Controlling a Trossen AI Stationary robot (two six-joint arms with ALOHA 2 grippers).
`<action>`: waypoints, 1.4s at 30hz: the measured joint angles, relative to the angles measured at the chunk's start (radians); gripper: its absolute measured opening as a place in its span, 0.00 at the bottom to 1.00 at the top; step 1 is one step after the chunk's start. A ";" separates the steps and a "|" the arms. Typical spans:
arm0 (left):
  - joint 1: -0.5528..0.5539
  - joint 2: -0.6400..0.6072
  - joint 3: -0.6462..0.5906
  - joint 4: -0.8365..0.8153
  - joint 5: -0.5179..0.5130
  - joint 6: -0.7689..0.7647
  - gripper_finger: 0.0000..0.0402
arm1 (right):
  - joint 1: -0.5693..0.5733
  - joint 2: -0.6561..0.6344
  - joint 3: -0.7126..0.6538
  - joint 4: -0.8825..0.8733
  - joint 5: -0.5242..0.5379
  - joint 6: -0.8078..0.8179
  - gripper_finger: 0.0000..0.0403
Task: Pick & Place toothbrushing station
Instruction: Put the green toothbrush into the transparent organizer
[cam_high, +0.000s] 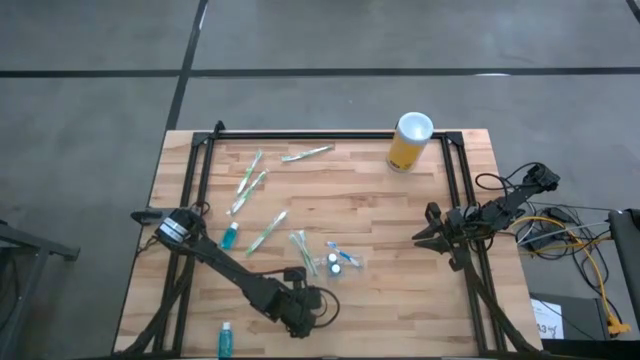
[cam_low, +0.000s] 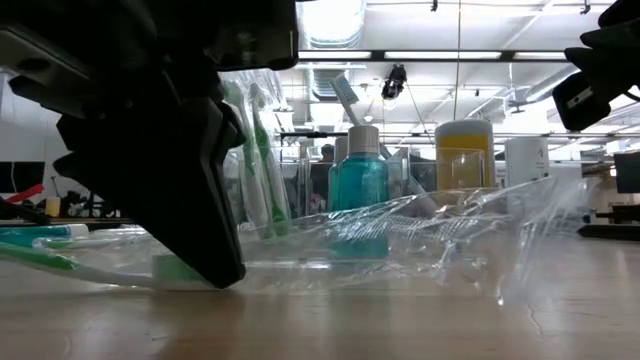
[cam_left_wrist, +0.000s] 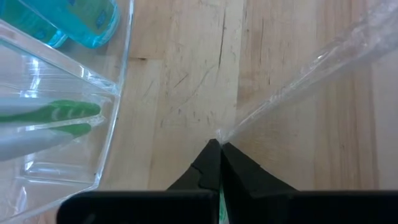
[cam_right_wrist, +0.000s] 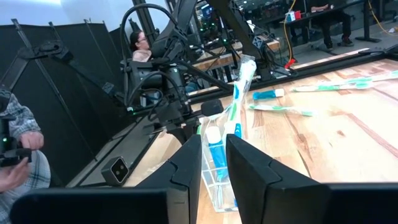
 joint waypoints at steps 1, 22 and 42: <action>0.002 0.000 0.000 -0.001 0.001 0.000 0.01 | 0.000 0.000 0.000 0.000 0.000 0.000 0.18; 0.043 -0.033 0.095 -0.061 -0.023 0.035 0.00 | 0.000 0.000 0.000 0.000 0.000 0.000 0.17; 0.025 -0.276 0.162 0.155 -0.332 0.282 0.00 | 0.000 0.000 0.000 0.000 0.000 0.000 0.19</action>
